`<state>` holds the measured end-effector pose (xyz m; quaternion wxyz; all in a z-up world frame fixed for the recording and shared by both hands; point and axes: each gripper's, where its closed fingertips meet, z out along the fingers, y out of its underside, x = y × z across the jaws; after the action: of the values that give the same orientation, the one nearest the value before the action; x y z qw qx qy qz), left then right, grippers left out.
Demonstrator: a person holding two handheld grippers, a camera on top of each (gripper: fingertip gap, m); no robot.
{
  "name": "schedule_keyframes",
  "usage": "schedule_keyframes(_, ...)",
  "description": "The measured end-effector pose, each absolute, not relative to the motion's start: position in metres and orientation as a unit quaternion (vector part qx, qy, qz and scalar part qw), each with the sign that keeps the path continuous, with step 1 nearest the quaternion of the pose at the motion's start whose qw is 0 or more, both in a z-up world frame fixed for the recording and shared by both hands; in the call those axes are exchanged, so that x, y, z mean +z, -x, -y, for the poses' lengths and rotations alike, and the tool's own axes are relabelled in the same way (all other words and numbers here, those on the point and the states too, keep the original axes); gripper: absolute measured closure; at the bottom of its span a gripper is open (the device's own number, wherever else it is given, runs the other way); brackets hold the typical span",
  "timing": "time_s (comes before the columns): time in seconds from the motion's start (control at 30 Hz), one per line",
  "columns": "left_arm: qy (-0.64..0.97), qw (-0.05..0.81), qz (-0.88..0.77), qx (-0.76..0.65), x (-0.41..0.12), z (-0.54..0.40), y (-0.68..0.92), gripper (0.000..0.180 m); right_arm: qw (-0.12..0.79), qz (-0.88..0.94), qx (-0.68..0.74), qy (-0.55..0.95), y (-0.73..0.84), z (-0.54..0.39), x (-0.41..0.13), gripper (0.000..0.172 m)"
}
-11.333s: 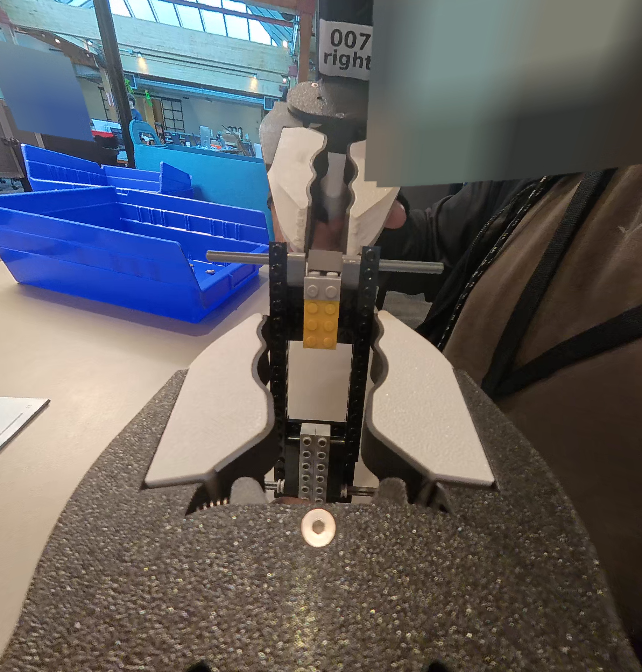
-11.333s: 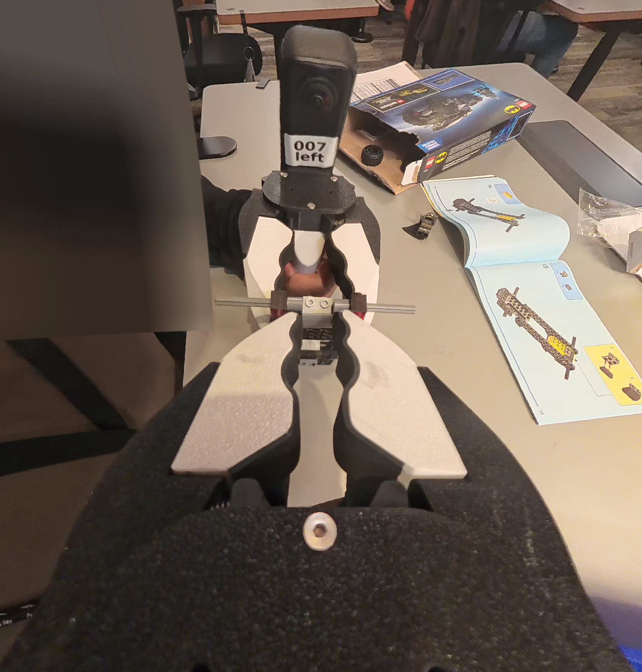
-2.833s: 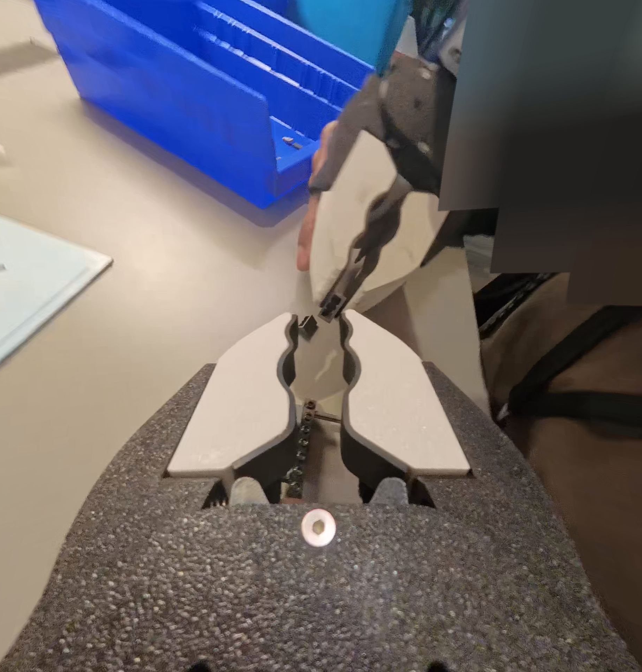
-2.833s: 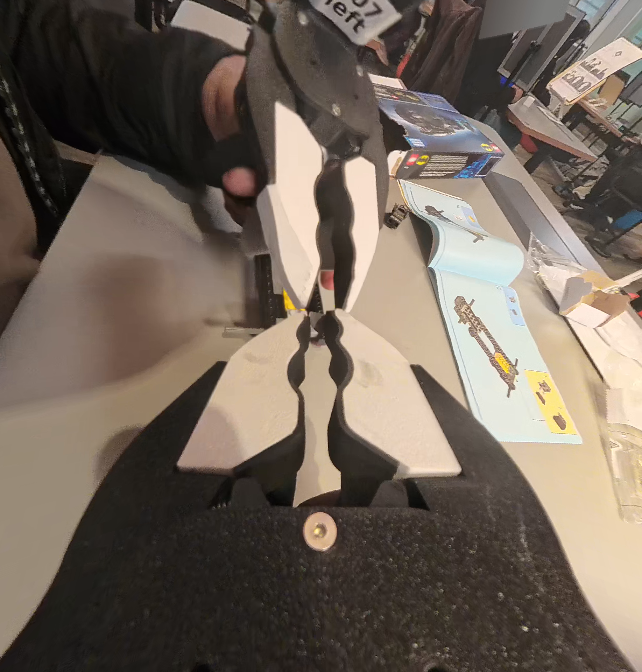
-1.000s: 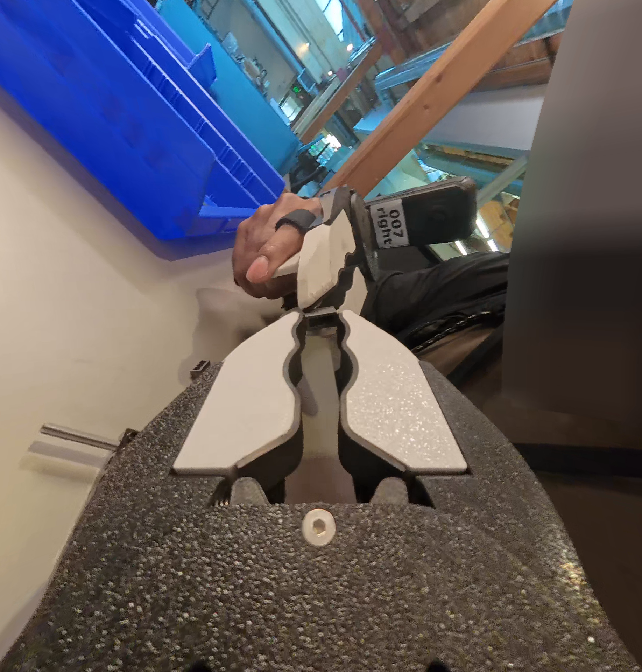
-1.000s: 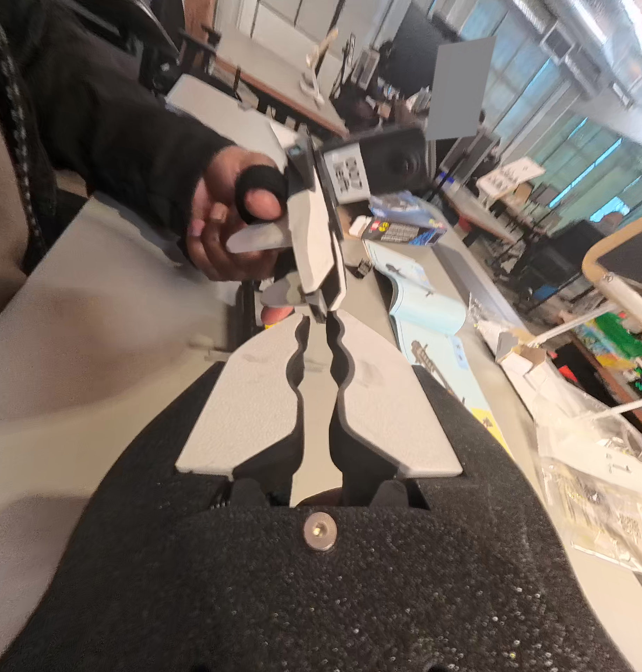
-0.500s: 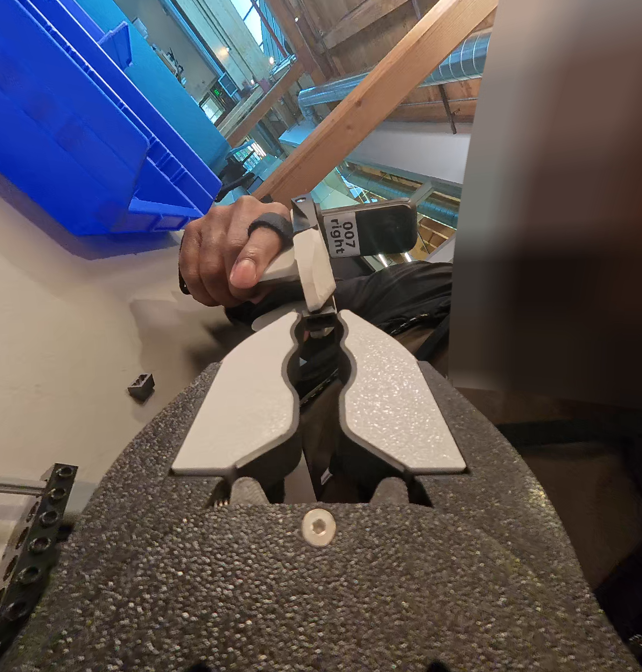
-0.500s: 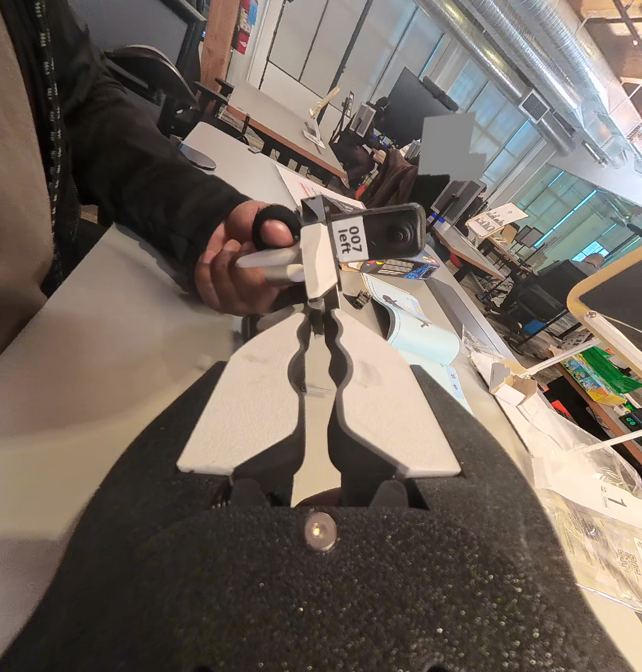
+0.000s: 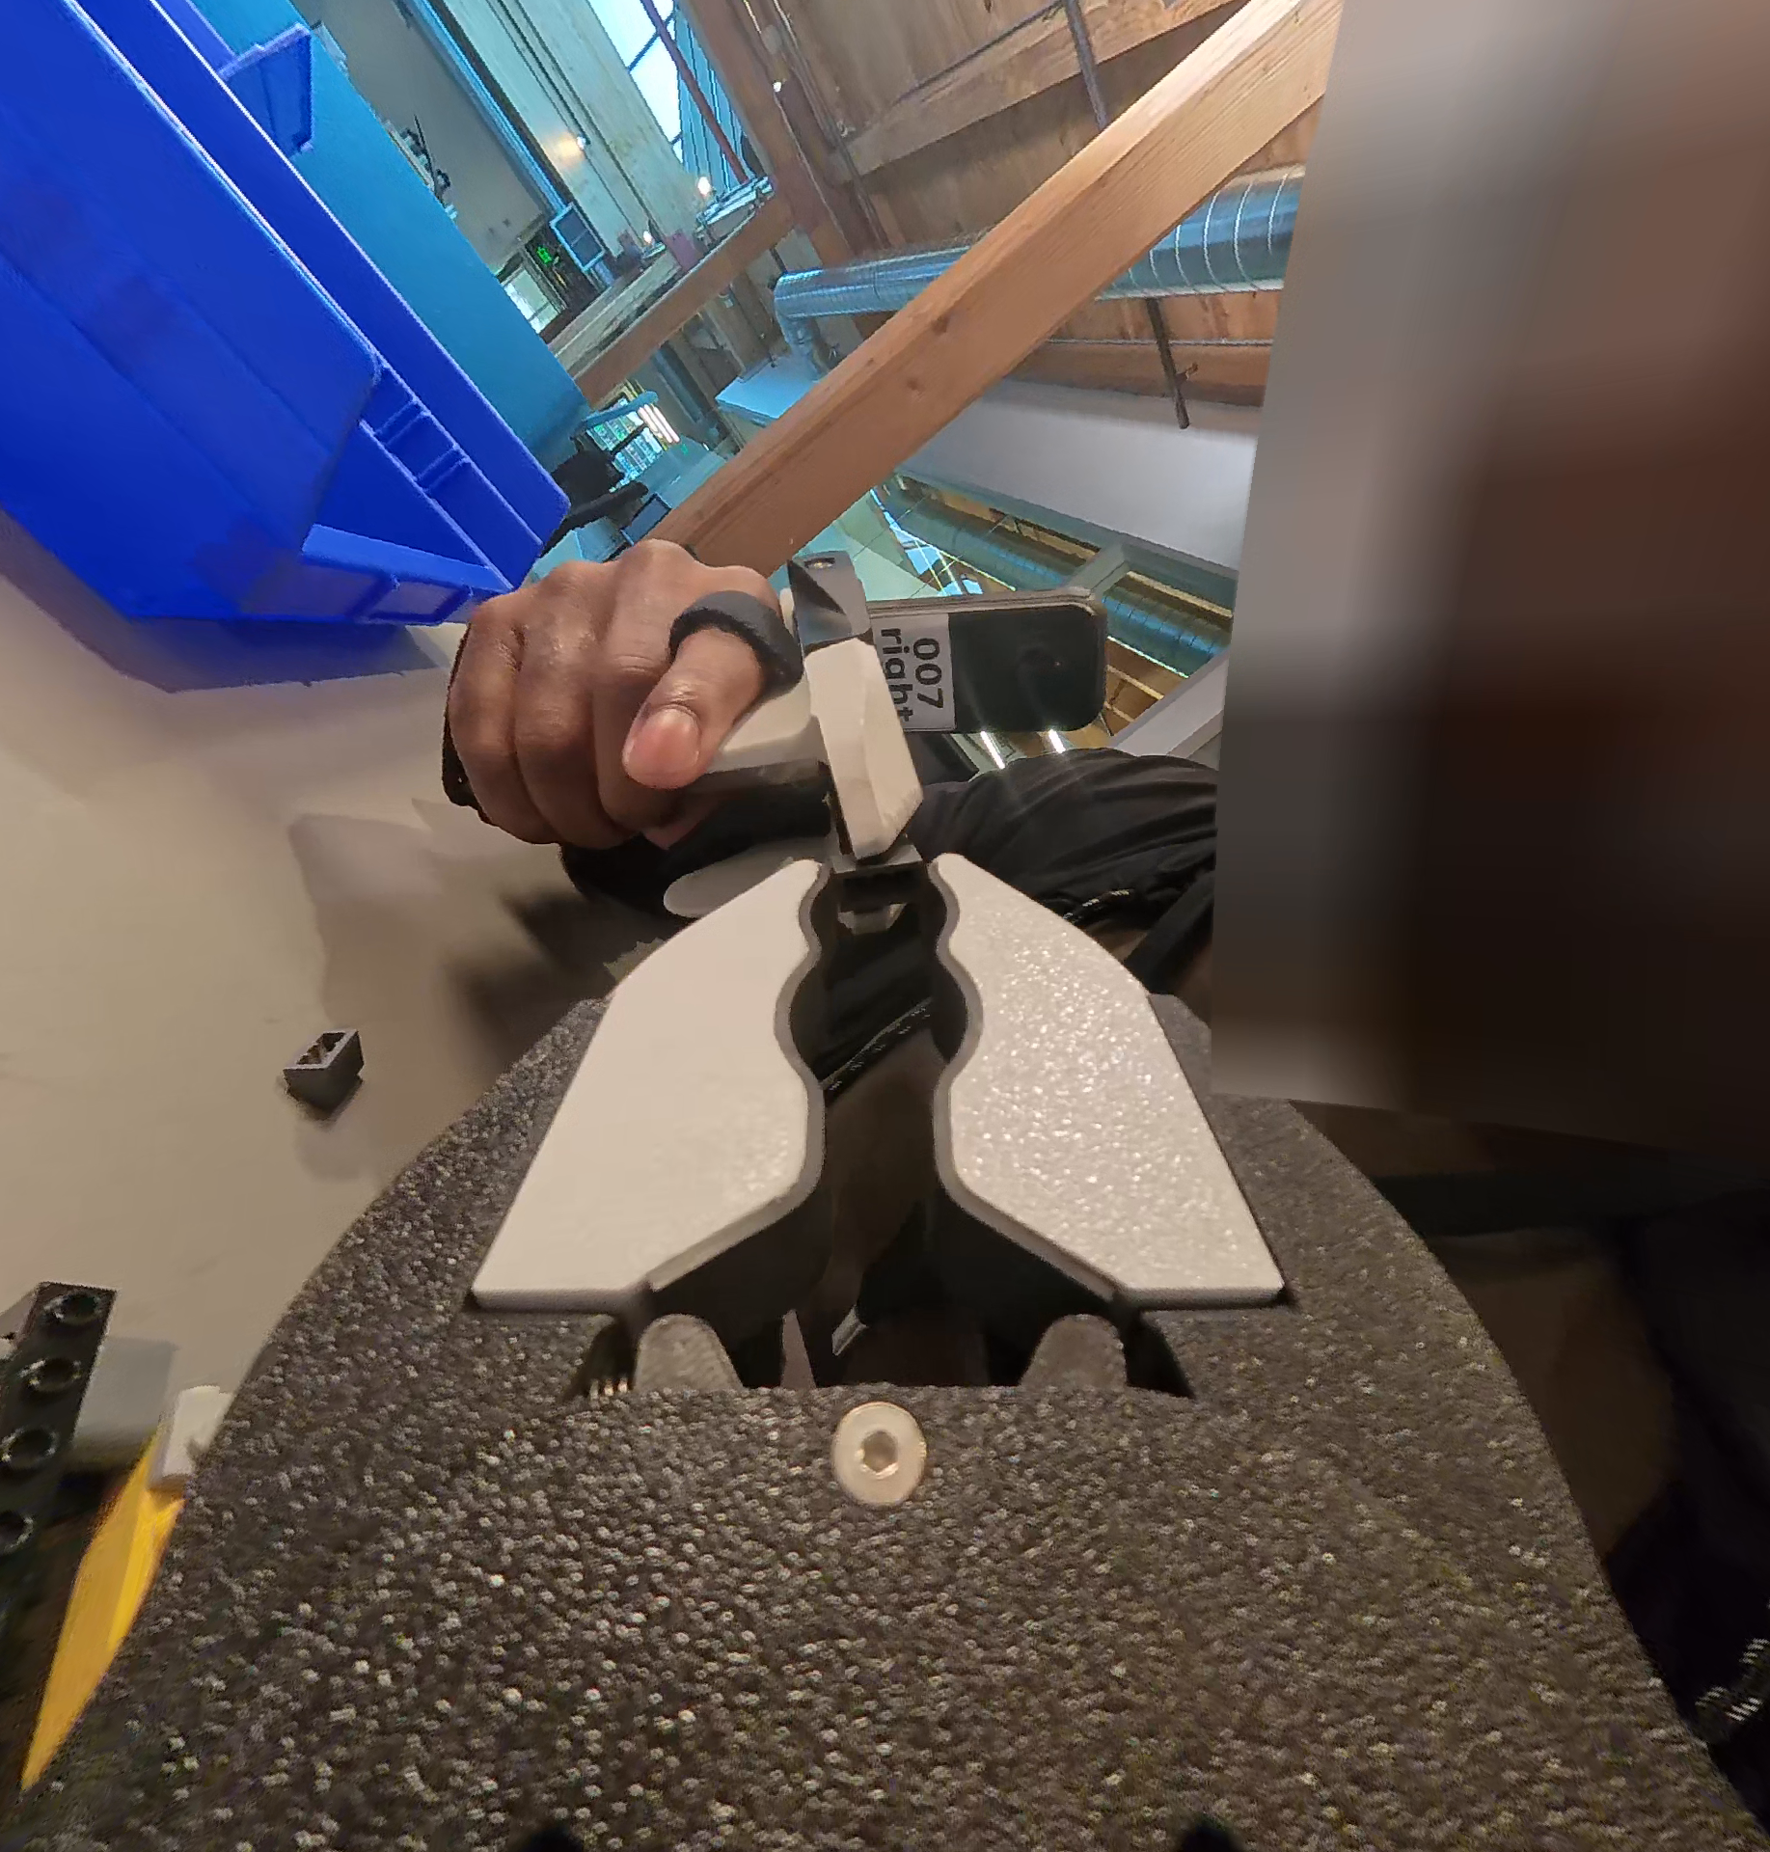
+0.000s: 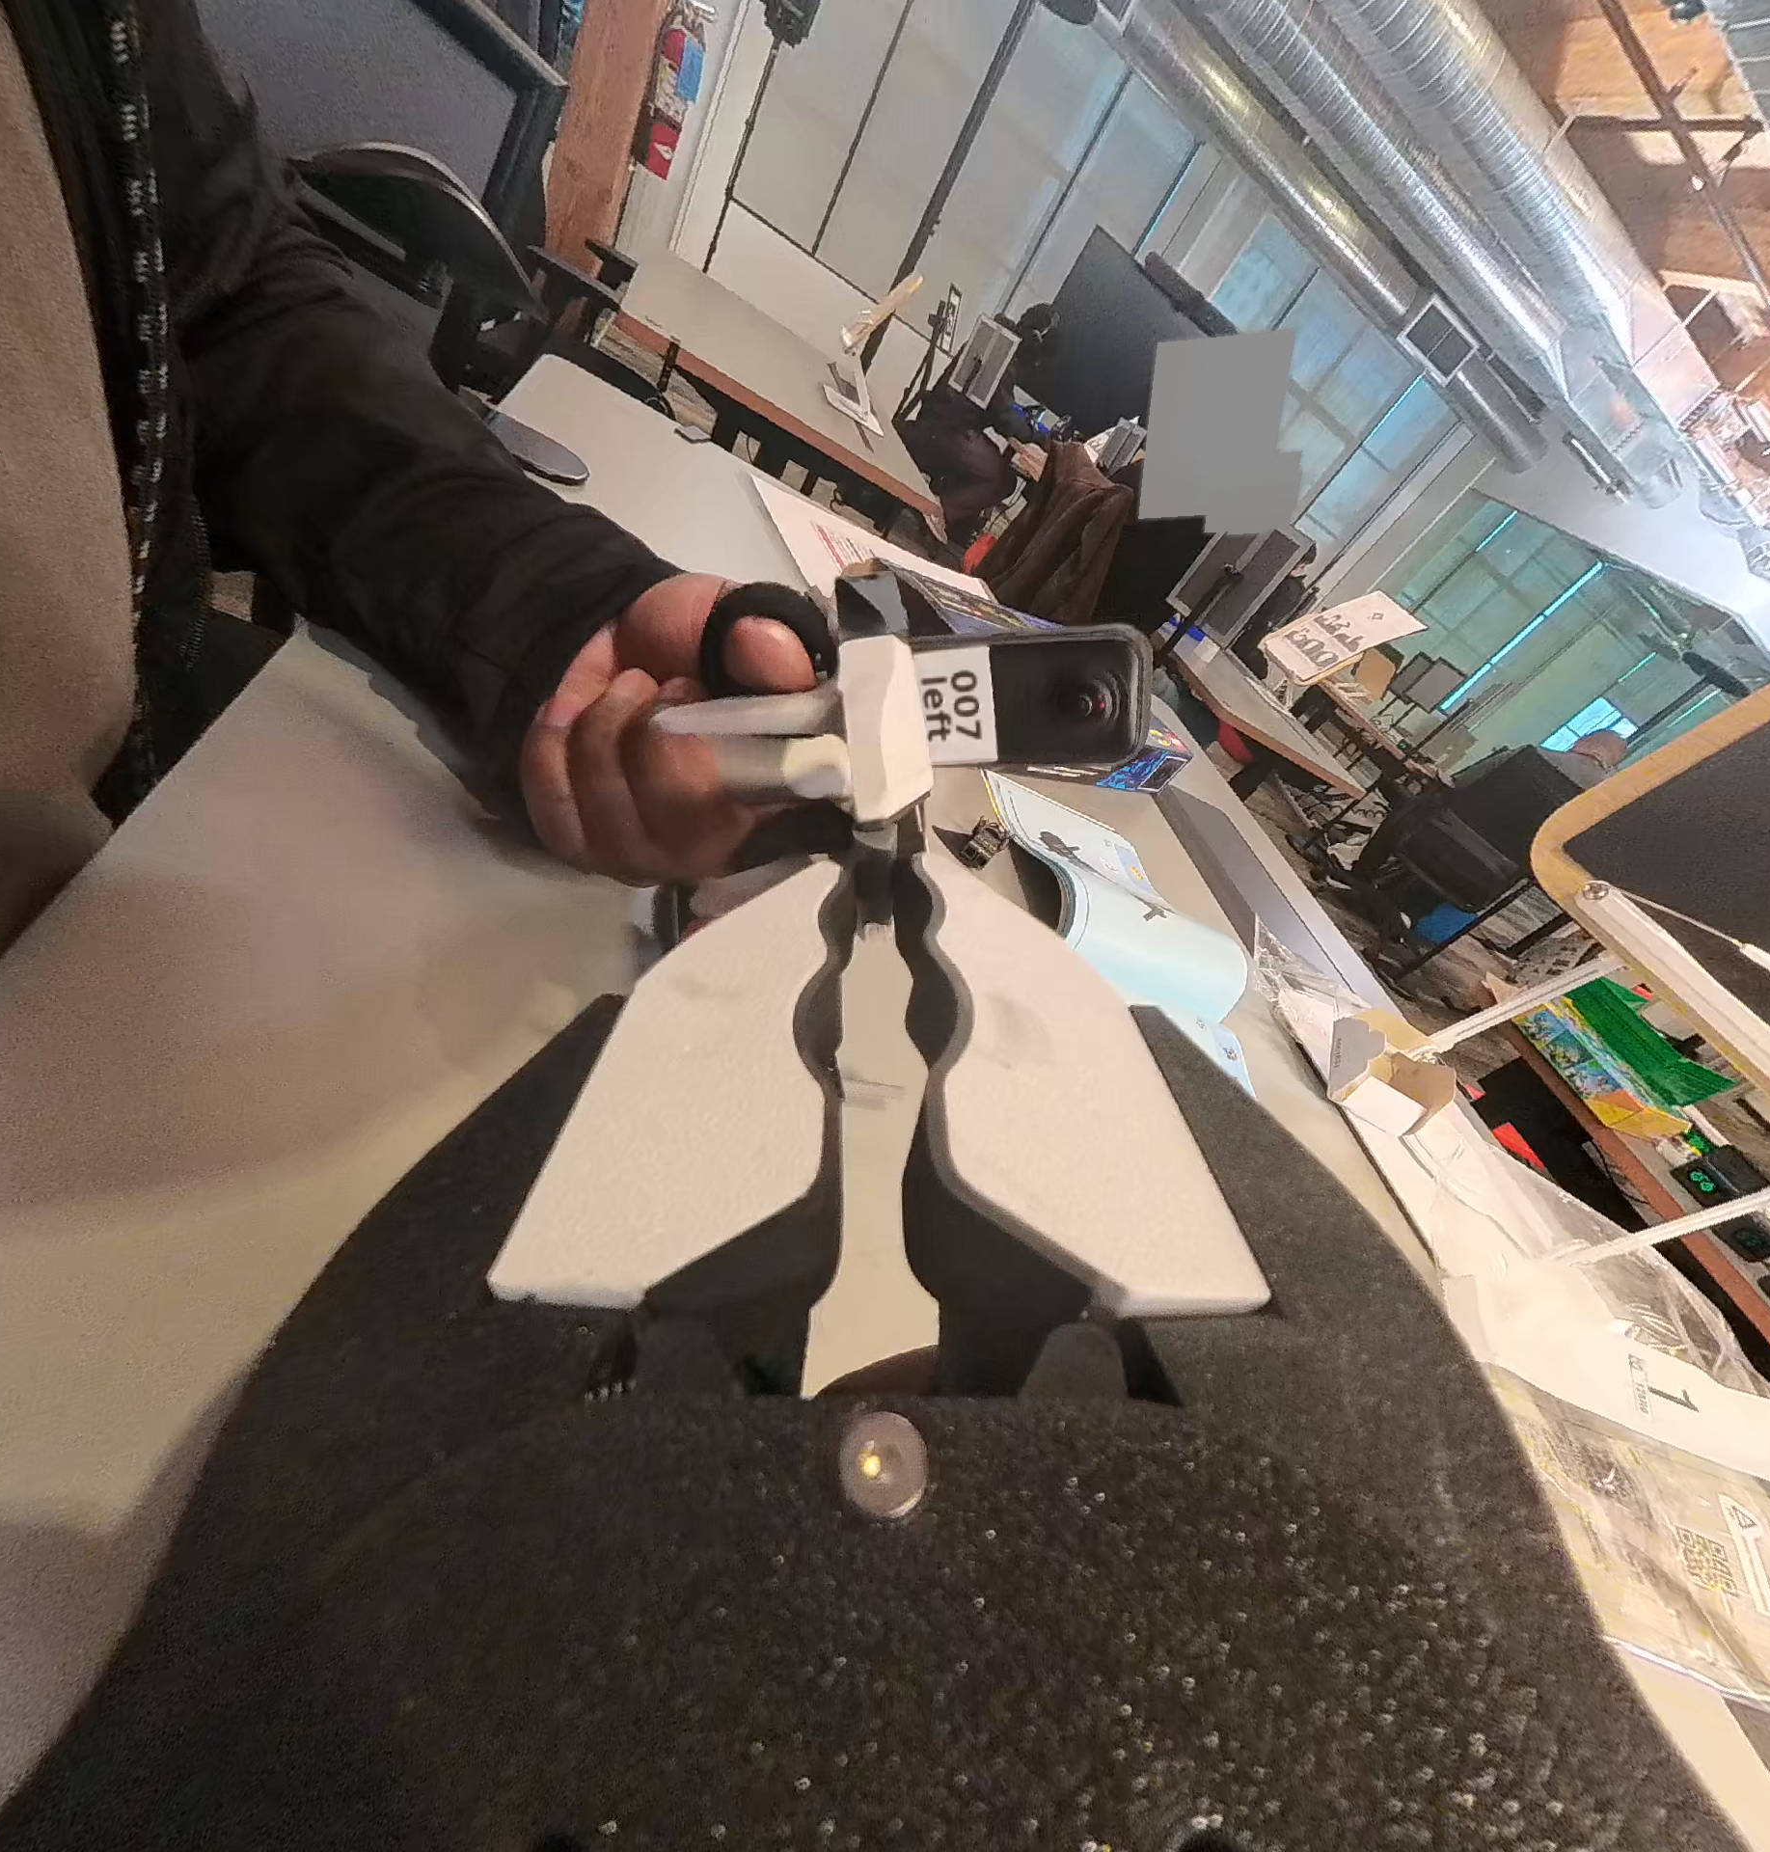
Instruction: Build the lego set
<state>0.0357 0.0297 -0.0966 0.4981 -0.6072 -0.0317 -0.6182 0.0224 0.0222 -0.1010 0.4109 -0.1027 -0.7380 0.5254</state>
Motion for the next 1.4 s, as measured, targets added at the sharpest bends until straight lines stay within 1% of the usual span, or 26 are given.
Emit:
schedule_keyframes(0.33,0.607,0.487,0.035,-0.627,-0.098,-0.029,-0.037,0.165,0.410,0.741,0.523,0.100,-0.023,-0.021,-0.103,0.164)
schedule_keyframes(0.53,0.614,0.483,0.033,-0.624,-0.097,-0.028,-0.040,0.164,0.386,0.742,0.538,0.102,-0.026,-0.021,-0.102,0.164)
schedule_keyframes(0.57,0.627,0.481,0.034,-0.611,-0.098,-0.028,-0.039,0.163,0.387,0.744,0.536,0.102,-0.026,-0.021,-0.103,0.164)
schedule_keyframes(0.6,0.640,0.486,0.031,-0.594,-0.096,-0.026,-0.035,0.153,0.389,0.746,0.531,0.101,-0.026,-0.023,-0.104,0.164)
schedule_keyframes(0.67,0.691,0.511,0.020,-0.511,-0.097,-0.022,-0.019,0.138,0.391,0.748,0.524,0.111,-0.024,-0.028,-0.106,0.164)
schedule_keyframes(0.73,0.777,0.521,0.004,-0.354,-0.114,-0.020,0.005,0.129,0.387,0.752,0.520,0.122,-0.021,-0.033,-0.109,0.164)
schedule_keyframes(0.77,0.819,0.505,-0.015,-0.274,-0.126,-0.016,0.015,0.124,0.384,0.755,0.517,0.125,-0.020,-0.035,-0.111,0.164)
schedule_keyframes(0.83,0.883,0.437,-0.068,-0.160,-0.153,-0.006,0.023,0.114,0.378,0.762,0.509,0.130,-0.017,-0.037,-0.116,0.164)
schedule_keyframes(0.93,0.931,0.329,-0.141,-0.069,-0.191,0.003,0.021,0.104,0.371,0.774,0.496,0.134,-0.015,-0.038,-0.125,0.164)
schedule_keyframes(1.07,0.950,0.234,-0.204,0.006,-0.225,0.008,0.027,0.105,0.366,0.785,0.483,0.130,-0.015,-0.039,-0.133,0.164)
schedule_keyframes(1.13,0.947,0.234,-0.219,-0.003,-0.226,0.007,0.024,0.126,0.365,0.791,0.475,0.126,-0.015,-0.040,-0.136,0.164)
schedule_keyframes(1.3,0.935,0.263,-0.230,-0.055,-0.223,0.007,0.023,0.128,0.365,0.808,0.449,0.111,-0.016,-0.039,-0.145,0.165)
schedule_keyframes(1.33,0.929,0.277,-0.234,-0.073,-0.220,0.006,0.021,0.128,0.364,0.811,0.446,0.106,-0.016,-0.038,-0.145,0.165)
schedule_keyframes(1.4,0.897,0.340,-0.248,-0.136,-0.201,0.000,0.010,0.128,0.369,0.813,0.439,0.096,-0.016,-0.035,-0.144,0.165)
